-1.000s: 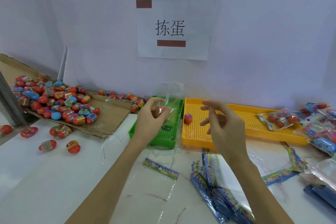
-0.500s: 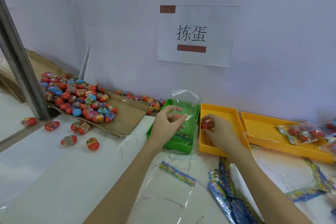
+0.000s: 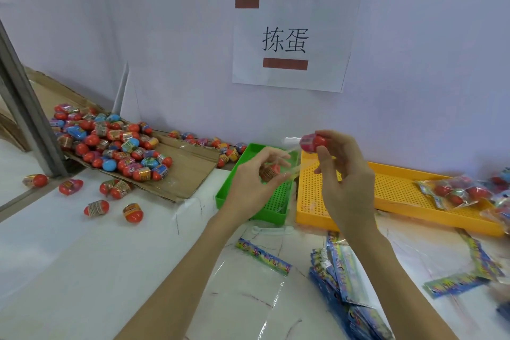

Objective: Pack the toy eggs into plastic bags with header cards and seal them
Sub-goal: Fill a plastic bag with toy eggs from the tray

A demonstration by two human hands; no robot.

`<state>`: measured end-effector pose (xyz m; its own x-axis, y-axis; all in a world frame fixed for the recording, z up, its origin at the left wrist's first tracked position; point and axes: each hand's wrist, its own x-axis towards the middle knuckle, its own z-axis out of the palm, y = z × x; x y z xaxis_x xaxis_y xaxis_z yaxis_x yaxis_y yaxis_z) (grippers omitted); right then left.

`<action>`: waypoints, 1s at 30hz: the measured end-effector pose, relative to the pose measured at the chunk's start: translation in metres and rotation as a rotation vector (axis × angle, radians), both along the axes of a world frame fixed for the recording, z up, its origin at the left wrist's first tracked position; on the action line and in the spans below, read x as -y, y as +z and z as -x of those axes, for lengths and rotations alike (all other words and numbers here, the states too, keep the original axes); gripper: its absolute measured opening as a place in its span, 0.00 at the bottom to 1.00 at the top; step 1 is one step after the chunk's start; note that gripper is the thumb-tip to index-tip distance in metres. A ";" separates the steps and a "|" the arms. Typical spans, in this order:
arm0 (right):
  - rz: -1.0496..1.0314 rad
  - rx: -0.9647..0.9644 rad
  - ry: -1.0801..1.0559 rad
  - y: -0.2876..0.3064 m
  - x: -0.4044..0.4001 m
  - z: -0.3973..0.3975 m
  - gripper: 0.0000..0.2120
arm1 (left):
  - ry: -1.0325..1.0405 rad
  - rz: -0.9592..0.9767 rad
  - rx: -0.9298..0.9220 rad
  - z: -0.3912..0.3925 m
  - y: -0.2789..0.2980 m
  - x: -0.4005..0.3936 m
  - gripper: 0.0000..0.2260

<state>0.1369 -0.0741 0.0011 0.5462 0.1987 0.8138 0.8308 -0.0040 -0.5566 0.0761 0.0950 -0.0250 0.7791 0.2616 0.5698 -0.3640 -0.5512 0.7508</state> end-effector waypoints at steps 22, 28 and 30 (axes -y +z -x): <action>0.177 0.024 -0.045 0.002 0.003 0.001 0.11 | -0.033 0.114 -0.029 0.000 0.002 0.002 0.13; 0.277 0.020 0.002 0.003 0.003 0.002 0.10 | -0.159 0.067 -0.164 0.004 0.004 0.011 0.23; 0.306 0.029 0.020 0.002 0.002 0.004 0.11 | -0.179 0.083 -0.132 0.004 0.004 0.012 0.24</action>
